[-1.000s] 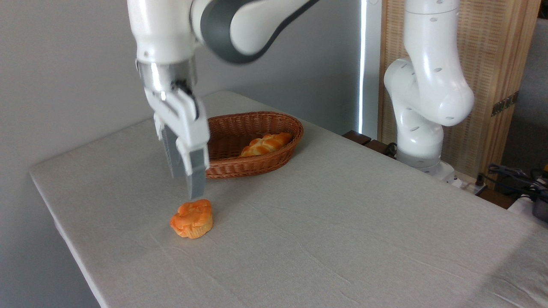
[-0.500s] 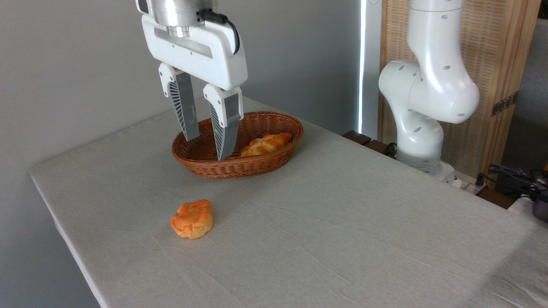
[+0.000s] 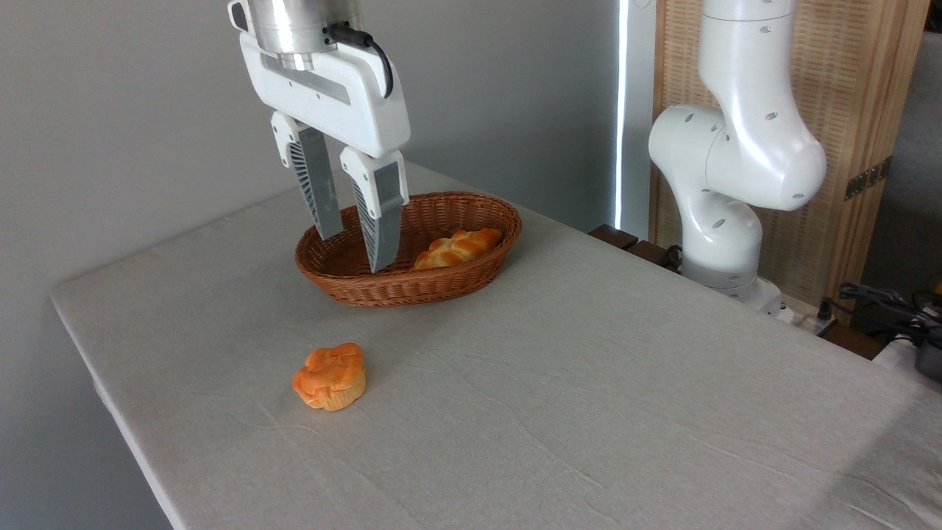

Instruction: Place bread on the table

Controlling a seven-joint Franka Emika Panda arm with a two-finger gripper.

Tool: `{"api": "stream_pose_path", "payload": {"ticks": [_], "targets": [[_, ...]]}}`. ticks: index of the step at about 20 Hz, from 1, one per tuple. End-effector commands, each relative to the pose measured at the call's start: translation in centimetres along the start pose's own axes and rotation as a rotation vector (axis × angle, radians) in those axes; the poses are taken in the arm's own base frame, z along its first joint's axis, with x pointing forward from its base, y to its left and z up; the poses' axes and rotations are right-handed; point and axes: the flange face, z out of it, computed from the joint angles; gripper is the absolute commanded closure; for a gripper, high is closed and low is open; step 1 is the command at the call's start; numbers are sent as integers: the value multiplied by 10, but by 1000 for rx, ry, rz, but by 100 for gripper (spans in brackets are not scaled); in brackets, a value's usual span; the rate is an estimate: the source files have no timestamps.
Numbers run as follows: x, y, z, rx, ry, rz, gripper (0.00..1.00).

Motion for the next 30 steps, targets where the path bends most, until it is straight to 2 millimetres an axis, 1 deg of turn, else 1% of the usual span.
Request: {"api": "stream_pose_path", "payload": {"ticks": [1, 5, 10, 18, 25, 27, 30], "targets": [[-1, 3, 1, -13, -30, -9, 0], [-4, 0, 1, -8, -33, -12, 0], [-7, -4, 0, 42, -64, -6, 0], [-10, -9, -3, 46, -48, -16, 0], [-9, -8, -3, 47, -47, -13, 0], [-14, -15, -4, 47, -47, -29, 0], [-13, -13, -5, 48, -45, -24, 0]]}}
